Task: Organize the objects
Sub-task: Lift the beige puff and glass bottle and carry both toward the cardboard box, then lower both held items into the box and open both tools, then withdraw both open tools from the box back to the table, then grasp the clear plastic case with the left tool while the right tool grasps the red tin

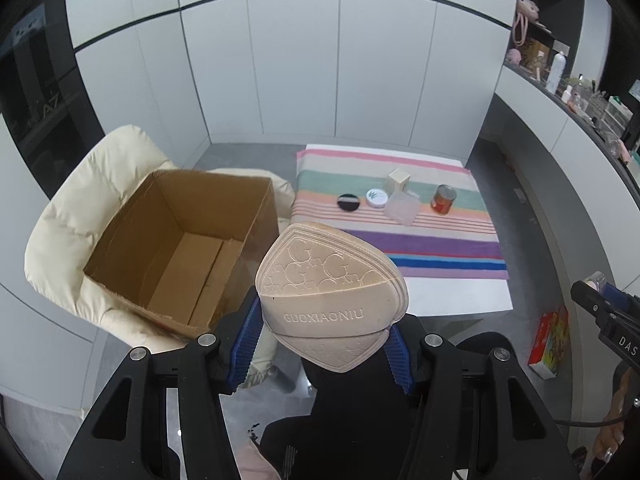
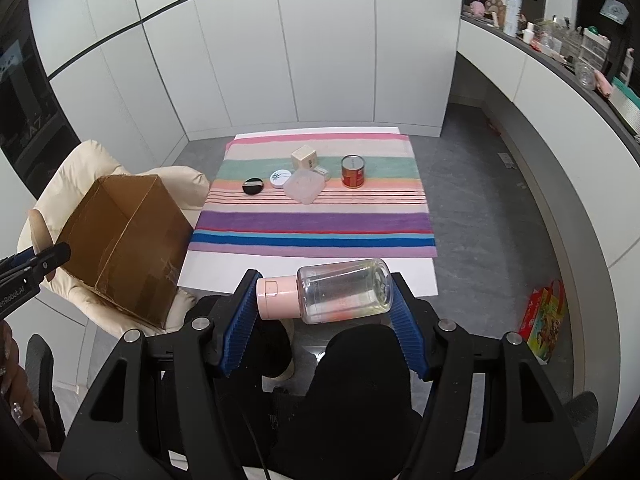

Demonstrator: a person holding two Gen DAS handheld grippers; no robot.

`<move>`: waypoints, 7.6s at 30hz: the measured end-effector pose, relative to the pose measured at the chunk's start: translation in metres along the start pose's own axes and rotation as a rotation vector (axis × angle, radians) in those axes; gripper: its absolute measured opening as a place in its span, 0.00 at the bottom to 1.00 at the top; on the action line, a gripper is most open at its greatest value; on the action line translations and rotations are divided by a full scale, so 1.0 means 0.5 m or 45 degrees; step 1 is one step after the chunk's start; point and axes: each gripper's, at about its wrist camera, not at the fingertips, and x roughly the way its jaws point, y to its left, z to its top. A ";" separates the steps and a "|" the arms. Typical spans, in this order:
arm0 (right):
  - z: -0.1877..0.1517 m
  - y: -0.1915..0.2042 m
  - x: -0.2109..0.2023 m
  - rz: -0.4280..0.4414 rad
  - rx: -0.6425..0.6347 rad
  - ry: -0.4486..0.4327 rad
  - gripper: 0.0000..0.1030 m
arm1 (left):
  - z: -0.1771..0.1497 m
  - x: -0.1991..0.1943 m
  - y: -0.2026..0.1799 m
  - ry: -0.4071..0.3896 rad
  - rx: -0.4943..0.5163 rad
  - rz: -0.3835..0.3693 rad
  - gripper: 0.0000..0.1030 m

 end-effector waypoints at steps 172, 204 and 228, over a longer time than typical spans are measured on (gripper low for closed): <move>0.019 0.170 0.189 0.148 -0.115 0.032 0.93 | -0.016 0.221 0.087 0.083 -0.004 0.018 0.86; 0.076 -0.259 0.379 -0.175 0.224 0.106 0.93 | 0.112 0.454 -0.220 0.184 0.216 -0.219 0.86; 0.255 -0.242 0.847 0.042 0.073 0.227 0.93 | 0.247 0.960 -0.351 0.402 0.169 -0.238 0.86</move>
